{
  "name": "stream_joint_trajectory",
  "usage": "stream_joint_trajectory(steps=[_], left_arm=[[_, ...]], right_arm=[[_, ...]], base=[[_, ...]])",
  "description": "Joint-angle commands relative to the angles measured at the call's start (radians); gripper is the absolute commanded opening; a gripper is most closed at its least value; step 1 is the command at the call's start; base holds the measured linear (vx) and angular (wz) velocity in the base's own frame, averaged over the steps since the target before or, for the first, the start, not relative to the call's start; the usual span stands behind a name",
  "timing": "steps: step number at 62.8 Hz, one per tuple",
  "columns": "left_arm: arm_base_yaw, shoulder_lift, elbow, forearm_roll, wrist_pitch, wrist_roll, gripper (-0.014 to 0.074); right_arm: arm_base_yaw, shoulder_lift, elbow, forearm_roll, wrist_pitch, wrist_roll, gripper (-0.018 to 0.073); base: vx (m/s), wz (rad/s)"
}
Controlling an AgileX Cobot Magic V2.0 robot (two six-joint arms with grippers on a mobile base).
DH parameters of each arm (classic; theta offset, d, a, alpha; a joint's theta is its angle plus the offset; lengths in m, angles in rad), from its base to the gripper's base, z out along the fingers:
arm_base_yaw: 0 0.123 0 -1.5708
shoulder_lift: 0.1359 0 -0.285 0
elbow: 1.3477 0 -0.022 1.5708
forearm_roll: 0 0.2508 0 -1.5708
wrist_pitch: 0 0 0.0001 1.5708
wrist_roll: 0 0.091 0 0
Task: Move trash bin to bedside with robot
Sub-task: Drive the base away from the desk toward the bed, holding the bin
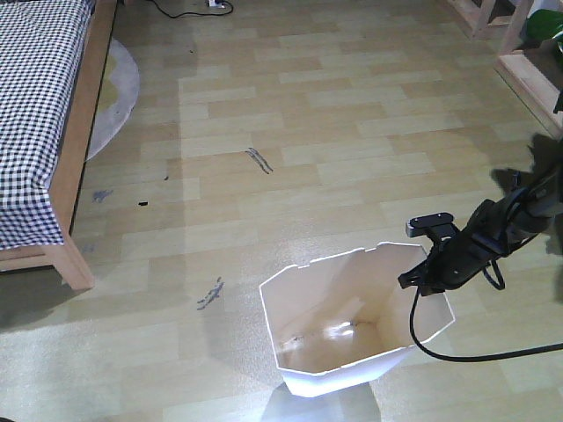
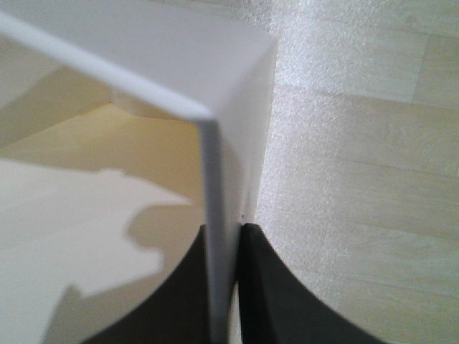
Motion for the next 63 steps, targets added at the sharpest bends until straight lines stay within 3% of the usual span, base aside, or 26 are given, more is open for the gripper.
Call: stream_joint_trajectory(steps=[1, 63], left_arm=[[0.000, -0.004, -0.021, -0.005, -0.073, -0.004, -0.0006], [0.000, -0.004, -0.021, -0.005, -0.073, -0.004, -0.0006]], right_arm=[[-0.004, -0.086, -0.018, 0.040, 0.034, 0.000, -0.0005], [-0.004, -0.086, -0.018, 0.040, 0.034, 0.000, -0.0005]], base=[[0.21, -0.04], [0.24, 0.09]])
